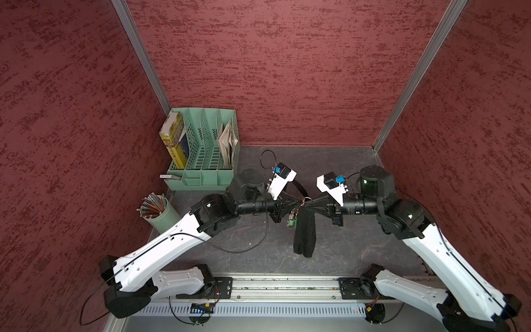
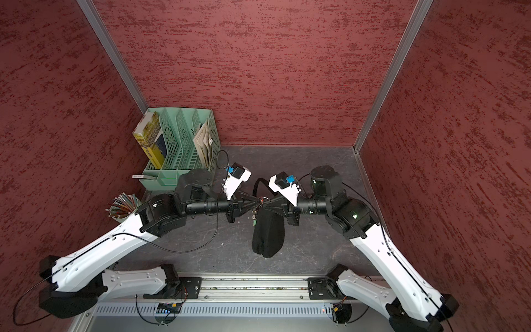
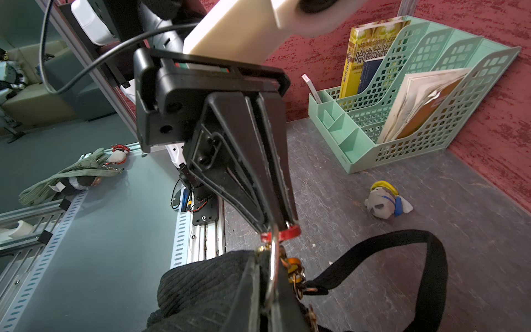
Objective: Remove the decoration from the bag
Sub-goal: Remove the decoration item from the bag.
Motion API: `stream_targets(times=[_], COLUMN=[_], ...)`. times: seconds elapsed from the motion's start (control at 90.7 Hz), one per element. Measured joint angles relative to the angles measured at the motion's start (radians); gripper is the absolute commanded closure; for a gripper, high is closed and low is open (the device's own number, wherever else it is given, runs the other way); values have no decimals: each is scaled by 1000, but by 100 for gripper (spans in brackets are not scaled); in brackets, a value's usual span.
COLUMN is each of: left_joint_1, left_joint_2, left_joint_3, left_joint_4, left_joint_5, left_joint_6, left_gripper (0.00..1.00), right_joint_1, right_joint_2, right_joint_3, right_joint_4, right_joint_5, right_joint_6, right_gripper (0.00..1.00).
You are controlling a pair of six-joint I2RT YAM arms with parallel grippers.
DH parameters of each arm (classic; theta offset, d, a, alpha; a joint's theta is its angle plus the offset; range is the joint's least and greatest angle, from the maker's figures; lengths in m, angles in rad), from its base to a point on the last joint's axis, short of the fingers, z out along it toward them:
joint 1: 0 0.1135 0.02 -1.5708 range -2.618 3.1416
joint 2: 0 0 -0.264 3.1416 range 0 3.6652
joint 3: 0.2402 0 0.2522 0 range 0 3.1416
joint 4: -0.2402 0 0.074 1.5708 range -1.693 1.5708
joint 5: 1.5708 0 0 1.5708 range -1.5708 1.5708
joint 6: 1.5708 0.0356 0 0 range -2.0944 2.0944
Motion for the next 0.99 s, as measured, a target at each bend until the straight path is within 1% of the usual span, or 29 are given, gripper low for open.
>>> stream_targets(times=[0.309,0.518,0.705,0.804,0.992], left_joint_1=[-5,5,11,34,122], left_joint_2=[12,13,24,24,18], left_joint_3=[5,5,5,5,-12], left_joint_4=[-10,113,140,140,135], left_joint_5=[0,-58,-76,-77,-72], left_joint_6=[-81,-147,-171,-170,-143], left_gripper=[100,100,100,100,100], right_joint_1=[-1,20,20,20,20], right_joint_2=[2,27,33,33,41], right_joint_3=[0,0,0,0,0], right_joint_4=[-21,-39,-40,-42,-45], right_joint_5=[13,-76,-109,-111,-90], right_joint_6=[-8,-14,-18,-19,-19], right_gripper=[100,100,100,100,100])
